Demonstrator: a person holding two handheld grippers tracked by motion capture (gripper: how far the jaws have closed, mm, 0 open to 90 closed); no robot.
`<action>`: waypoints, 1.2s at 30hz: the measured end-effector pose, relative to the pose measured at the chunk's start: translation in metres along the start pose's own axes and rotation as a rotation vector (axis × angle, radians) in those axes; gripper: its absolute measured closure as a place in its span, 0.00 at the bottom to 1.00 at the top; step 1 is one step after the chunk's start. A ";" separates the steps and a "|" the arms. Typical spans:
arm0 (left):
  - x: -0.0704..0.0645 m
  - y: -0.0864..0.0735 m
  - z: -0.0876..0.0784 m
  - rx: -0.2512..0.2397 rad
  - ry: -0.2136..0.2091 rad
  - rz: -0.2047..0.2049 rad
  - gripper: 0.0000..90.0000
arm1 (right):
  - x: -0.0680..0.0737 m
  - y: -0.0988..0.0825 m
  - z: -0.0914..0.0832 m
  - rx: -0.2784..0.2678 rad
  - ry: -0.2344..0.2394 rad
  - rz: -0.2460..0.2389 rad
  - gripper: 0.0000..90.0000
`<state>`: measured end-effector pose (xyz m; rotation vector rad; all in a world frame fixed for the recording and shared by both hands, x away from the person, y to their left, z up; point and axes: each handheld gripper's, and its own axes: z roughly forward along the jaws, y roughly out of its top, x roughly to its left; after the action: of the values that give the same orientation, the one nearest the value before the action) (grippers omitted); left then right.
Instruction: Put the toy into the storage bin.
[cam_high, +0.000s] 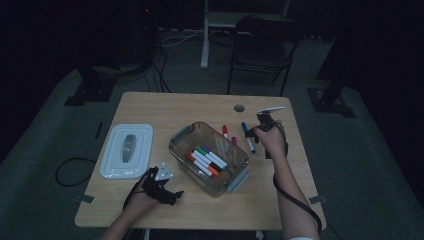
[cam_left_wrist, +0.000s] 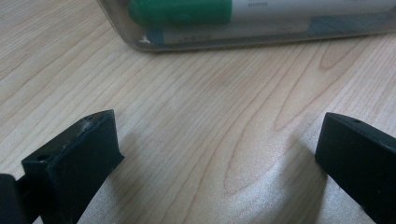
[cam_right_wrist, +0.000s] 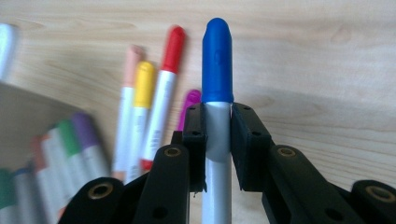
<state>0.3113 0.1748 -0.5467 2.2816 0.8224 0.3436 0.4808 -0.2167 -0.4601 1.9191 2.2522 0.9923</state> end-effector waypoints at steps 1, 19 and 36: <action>0.000 0.000 0.000 0.000 0.000 0.000 0.00 | 0.006 0.002 -0.013 -0.023 0.017 -0.016 0.85; 0.000 0.000 0.000 0.001 -0.002 -0.002 0.00 | 0.118 0.000 -0.085 -0.124 0.287 -0.296 0.85; 0.000 0.000 0.000 0.002 -0.002 -0.001 0.00 | 0.200 -0.039 0.021 0.260 0.301 -0.508 0.85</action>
<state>0.3113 0.1749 -0.5465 2.2833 0.8227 0.3403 0.4065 -0.0298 -0.4200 1.1976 2.9476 0.9977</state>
